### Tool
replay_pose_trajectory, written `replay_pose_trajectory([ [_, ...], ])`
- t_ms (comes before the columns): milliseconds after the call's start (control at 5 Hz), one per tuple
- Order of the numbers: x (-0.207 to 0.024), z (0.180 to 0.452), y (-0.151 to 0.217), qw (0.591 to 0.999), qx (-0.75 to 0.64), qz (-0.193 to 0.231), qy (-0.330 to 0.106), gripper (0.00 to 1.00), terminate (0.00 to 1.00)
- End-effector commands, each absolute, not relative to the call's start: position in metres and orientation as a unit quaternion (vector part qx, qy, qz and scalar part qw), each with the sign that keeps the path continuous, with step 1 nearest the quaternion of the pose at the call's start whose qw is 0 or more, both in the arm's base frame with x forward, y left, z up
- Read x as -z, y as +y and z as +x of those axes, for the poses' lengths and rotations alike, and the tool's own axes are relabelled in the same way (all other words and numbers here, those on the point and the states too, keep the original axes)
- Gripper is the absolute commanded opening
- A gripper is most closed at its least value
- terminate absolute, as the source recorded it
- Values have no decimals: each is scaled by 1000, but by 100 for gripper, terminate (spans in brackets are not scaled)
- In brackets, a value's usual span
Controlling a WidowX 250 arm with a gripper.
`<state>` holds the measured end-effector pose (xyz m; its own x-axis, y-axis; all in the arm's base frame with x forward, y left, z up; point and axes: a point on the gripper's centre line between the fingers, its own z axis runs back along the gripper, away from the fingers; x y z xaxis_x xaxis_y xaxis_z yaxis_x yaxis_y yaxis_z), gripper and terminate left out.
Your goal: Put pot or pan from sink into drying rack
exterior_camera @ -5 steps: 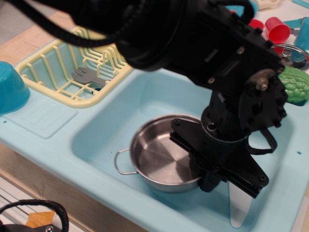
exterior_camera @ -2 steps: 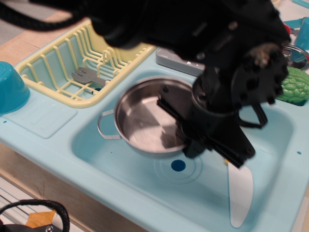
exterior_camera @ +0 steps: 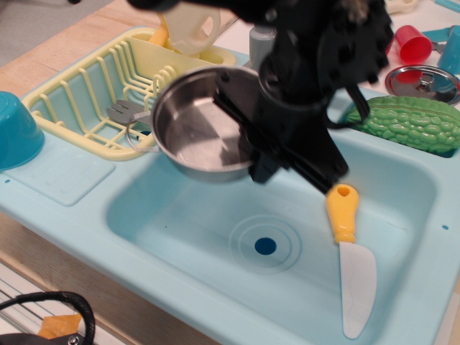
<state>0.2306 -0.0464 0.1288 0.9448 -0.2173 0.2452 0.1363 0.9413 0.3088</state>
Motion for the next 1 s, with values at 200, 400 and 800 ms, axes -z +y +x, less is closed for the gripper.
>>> replay_pose_trajectory([
  [200, -150, 251, 7, 973, 52, 159, -161, 0, 0],
  [400, -147, 253, 24, 973, 42, 157, -165, 0, 0],
  [800, -140, 265, 63, 973, 40, 151, -172, 100, 100],
])
